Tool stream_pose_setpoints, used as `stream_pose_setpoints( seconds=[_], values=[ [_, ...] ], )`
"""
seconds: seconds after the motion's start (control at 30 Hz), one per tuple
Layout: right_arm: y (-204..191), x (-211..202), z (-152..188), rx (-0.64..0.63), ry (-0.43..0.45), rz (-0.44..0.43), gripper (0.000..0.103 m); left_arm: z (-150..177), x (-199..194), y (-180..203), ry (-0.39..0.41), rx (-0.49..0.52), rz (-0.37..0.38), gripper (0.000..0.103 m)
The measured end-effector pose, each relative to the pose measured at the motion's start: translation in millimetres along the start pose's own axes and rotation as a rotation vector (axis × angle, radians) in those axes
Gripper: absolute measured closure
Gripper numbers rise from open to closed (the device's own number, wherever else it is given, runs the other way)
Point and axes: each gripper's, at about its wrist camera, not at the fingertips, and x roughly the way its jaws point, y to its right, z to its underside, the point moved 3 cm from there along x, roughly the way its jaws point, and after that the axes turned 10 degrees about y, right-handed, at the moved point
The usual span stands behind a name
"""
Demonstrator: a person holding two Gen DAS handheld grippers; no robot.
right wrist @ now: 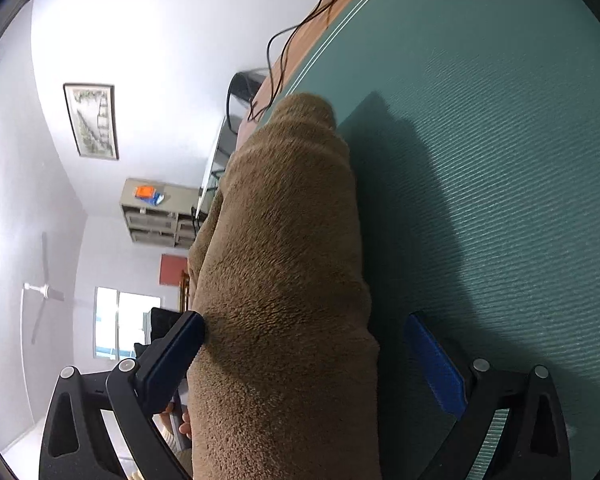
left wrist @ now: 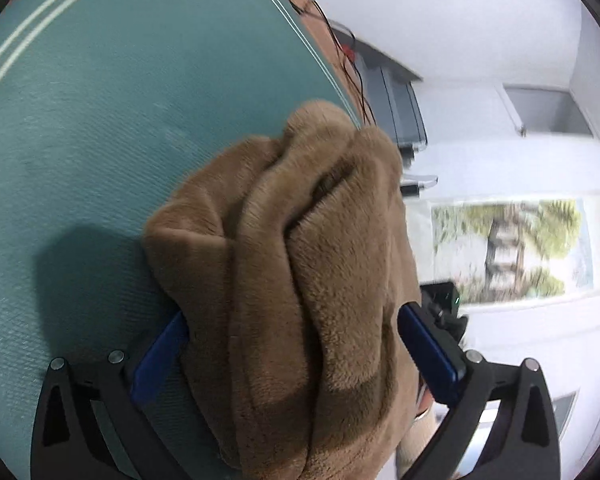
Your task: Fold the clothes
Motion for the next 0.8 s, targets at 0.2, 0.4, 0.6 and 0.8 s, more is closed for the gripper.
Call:
stream_pose_setpoints(
  seconds=[0.2, 0.4, 0.6, 0.8],
  values=[
    [-14, 21, 11, -0.054, -0.083, 0.007, 0.001, -2, 10, 7, -0.064, 0.047, -0.023, 0.001],
    [-25, 33, 19, -0.132, -0.114, 0.067, 0.003, 3, 23, 18, -0.114, 0.123, -0.085, 0.023],
    [-40, 25, 30, -0.21, -0.068, 0.148, 0.037, 7, 21, 20, -0.098, 0.105, -0.088, 0.041],
    [-70, -10, 47, -0.293, 0.052, 0.203, 0.043, 15, 10, 53, -0.082, 0.167, -0.057, 0.047]
  ],
)
